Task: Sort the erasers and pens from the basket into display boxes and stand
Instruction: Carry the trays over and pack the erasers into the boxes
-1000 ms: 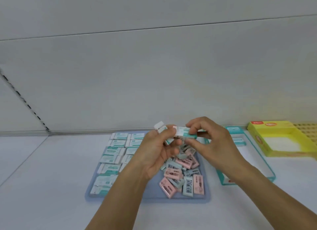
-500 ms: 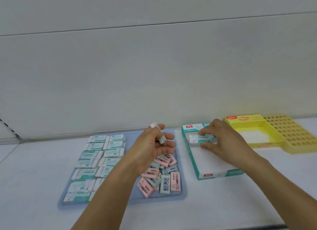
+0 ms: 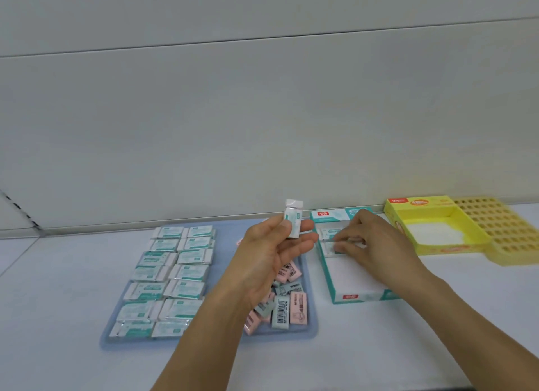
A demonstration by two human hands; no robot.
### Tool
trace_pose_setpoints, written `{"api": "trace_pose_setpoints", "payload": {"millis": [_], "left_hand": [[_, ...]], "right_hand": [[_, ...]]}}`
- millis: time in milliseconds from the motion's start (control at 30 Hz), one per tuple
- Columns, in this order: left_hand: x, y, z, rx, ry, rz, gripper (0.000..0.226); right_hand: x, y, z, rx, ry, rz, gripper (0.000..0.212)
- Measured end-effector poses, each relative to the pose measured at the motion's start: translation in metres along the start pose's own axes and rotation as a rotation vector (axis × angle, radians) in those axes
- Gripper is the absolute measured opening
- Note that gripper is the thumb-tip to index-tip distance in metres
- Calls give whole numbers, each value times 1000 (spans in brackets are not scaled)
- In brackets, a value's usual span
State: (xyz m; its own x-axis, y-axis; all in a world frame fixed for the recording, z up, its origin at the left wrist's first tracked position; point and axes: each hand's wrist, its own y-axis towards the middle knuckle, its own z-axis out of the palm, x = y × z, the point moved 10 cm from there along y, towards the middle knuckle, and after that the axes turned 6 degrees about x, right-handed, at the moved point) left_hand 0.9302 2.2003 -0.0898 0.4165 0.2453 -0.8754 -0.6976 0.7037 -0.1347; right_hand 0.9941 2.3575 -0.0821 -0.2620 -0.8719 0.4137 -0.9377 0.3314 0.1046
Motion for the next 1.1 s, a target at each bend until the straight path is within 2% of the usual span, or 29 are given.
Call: {"api": "trace_pose_setpoints", "payload": {"millis": [100,167,267,367,433,500,567,600,633,700,767,900,1000,1100], "left_hand": [[3,4,13,-13,28,28,26],[7,7,27,-3,50,37,29],[12,8,53,87,-77,9,41],[17,8,71,217,-102,-59,51],[17,15,65,198,173,-28,34],[5,27,53,101,745,97,25],[4,39,57,94,1437,199,36],[8,44,62,120,1699,238,40],[11,47,67,154,1865,271,41],[15,54,74,190,2018,309,38],[11,60,78,162,2073,347,31],[12,60,78,161,2044,345,30],[18,59,77,200,2075,321,35],[14,59,79,146,2059,344,28]], "right_hand": [[27,-6,-25,-180,300,-162,9],[44,-10,-34,-204,374,-212,14],[50,-10,-42,-197,263,-216,22],[41,-14,-53,-234,124,-206,16],[24,-17,-66,-304,132,-130,11],[-2,-17,-72,-309,147,5,14],[-23,-13,-62,-188,38,101,15],[-30,-12,-53,-108,-37,134,15],[-36,-12,-46,-43,-89,164,15],[-43,-13,-34,35,-81,202,10],[-43,-11,-30,45,-60,203,8],[-35,-7,-33,-31,-201,119,8],[-33,-10,-23,44,-241,65,21],[-32,-9,-21,71,-296,42,27]]}}
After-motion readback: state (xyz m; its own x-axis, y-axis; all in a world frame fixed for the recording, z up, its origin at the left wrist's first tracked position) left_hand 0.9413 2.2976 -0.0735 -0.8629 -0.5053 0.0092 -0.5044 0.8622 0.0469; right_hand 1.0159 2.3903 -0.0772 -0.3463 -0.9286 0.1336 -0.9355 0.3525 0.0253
